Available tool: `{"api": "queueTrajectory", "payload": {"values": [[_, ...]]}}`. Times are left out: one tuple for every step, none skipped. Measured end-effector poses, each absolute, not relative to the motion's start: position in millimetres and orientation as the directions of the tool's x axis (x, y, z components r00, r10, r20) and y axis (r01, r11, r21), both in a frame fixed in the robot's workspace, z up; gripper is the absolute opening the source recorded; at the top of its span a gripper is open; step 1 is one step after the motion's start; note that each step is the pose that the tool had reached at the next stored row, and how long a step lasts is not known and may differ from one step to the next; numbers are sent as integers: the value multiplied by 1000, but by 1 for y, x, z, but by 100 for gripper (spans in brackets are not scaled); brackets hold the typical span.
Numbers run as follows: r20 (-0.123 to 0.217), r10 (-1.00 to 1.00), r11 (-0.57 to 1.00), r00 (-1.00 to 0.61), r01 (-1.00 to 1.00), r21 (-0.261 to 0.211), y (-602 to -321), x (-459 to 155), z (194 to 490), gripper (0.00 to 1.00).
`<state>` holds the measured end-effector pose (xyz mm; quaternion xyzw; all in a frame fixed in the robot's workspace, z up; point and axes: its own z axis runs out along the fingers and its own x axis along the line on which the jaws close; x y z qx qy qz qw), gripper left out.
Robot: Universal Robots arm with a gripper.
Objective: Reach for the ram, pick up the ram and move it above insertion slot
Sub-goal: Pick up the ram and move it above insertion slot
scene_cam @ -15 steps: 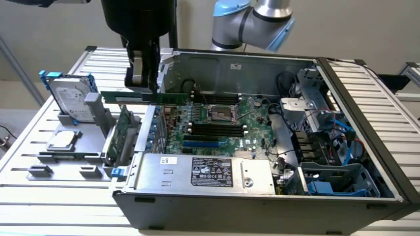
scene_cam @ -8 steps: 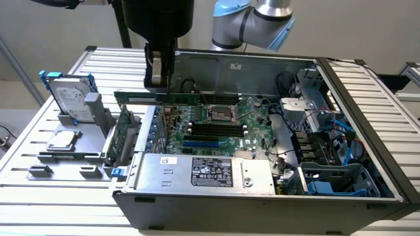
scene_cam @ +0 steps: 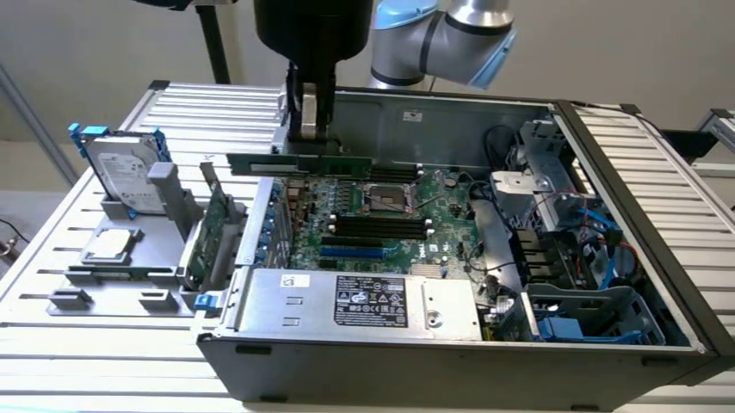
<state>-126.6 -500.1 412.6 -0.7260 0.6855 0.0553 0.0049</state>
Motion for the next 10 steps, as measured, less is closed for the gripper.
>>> {"api": "queueTrajectory", "payload": {"values": [[-87, -995, -60, 54, -996, 69, -498, -123, 413, 13], [-87, -995, -60, 54, -996, 69, -495, -121, 412, 13], [-87, -995, -60, 54, -996, 69, -493, -118, 412, 13], [-87, -995, -60, 54, -996, 69, -490, -115, 412, 13], [-87, -995, -60, 54, -996, 69, -488, -112, 412, 13], [-87, -995, -60, 54, -996, 69, -485, -109, 412, 13], [-87, -995, -60, 54, -996, 69, -483, -106, 412, 13], [-87, -995, -60, 54, -996, 69, -480, -103, 412, 13], [-87, -995, -60, 54, -996, 69, -477, -100, 411, 13], [-87, -995, -60, 54, -996, 69, -475, -97, 411, 13]]}}
